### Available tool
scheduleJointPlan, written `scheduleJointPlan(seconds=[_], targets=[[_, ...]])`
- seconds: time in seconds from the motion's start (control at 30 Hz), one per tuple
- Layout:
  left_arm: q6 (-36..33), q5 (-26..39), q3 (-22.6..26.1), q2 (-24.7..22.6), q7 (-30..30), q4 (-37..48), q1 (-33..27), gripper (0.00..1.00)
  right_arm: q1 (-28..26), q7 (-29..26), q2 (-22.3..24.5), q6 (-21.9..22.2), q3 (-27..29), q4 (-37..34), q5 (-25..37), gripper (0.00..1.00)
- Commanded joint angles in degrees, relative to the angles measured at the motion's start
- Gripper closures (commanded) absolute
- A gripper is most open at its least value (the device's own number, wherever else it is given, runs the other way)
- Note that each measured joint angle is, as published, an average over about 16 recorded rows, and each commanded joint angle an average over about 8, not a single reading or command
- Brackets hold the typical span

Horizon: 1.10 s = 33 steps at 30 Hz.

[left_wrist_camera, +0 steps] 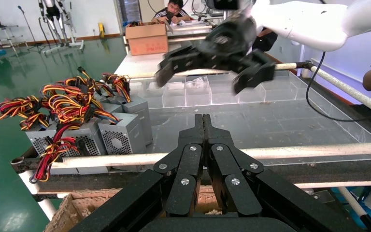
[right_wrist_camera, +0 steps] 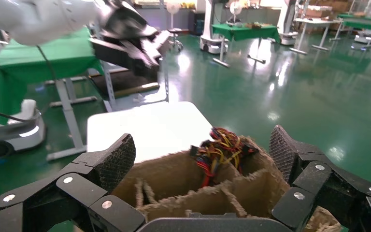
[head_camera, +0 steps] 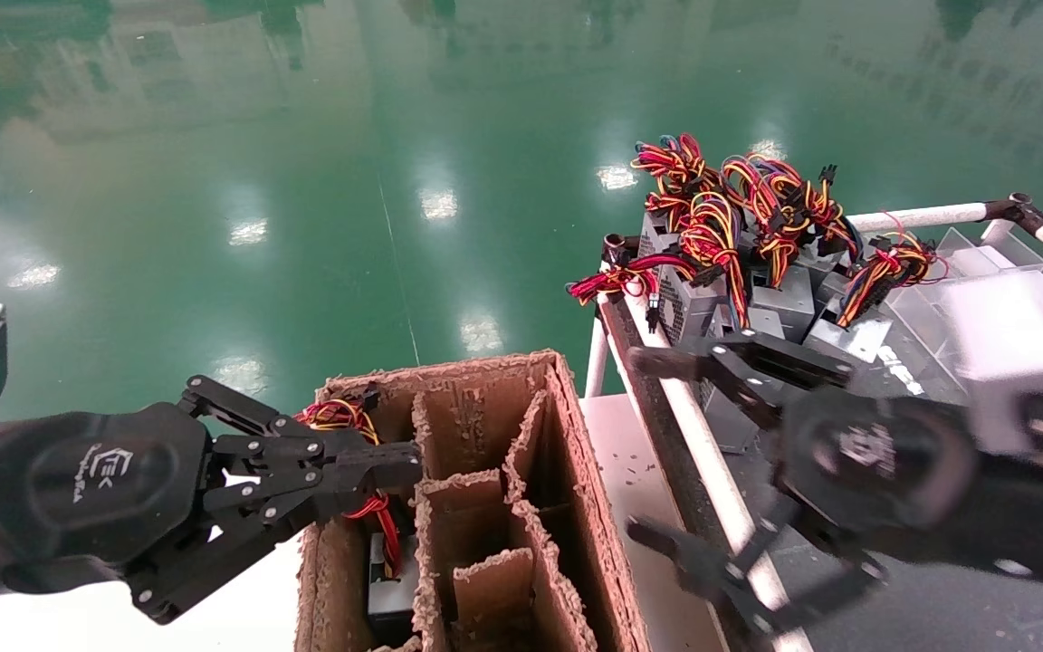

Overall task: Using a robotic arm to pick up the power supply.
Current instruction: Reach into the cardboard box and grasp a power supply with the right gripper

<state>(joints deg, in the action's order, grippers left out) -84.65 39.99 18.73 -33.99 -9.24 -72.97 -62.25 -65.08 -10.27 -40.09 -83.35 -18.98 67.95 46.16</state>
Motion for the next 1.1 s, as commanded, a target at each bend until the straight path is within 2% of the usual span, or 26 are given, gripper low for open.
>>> scheduleJointPlan(seconds=[0.03,0.27,0.47,0.7,0.9,1.1], targets=[[0.00,0.00,0.00,0.00,0.00,0.00,0.00,0.00,-1.10,0.14,-1.36,0.53,-0.81,-1.31,1.36,0.00],[0.00,-0.01,0.01,0.00,0.01,0.01,-0.01,0.00,-6.13,1.12,-8.68,1.39,-5.05,-9.47,7.23,0.00],[0.01,-0.02,0.02,0.01,0.01,0.01,-0.01,0.00,-11.04,3.34,-15.11,-0.55,-8.72,-17.70,11.50,0.00],[0.03,-0.03,0.02,0.01,0.02,0.02,0.00,0.00,-12.75,4.15,-16.74,-1.74,-9.84,-20.33,12.94,0.00],[0.02,-0.03,0.02,0.01,0.02,0.03,0.00,0.00,-12.29,4.03,-17.05,-0.02,-9.73,-20.62,13.27,0.00],[0.02,-0.04,0.03,0.01,0.03,0.05,-0.01,0.00,-13.88,5.25,-22.80,3.79,-12.27,-27.44,17.50,0.00]])
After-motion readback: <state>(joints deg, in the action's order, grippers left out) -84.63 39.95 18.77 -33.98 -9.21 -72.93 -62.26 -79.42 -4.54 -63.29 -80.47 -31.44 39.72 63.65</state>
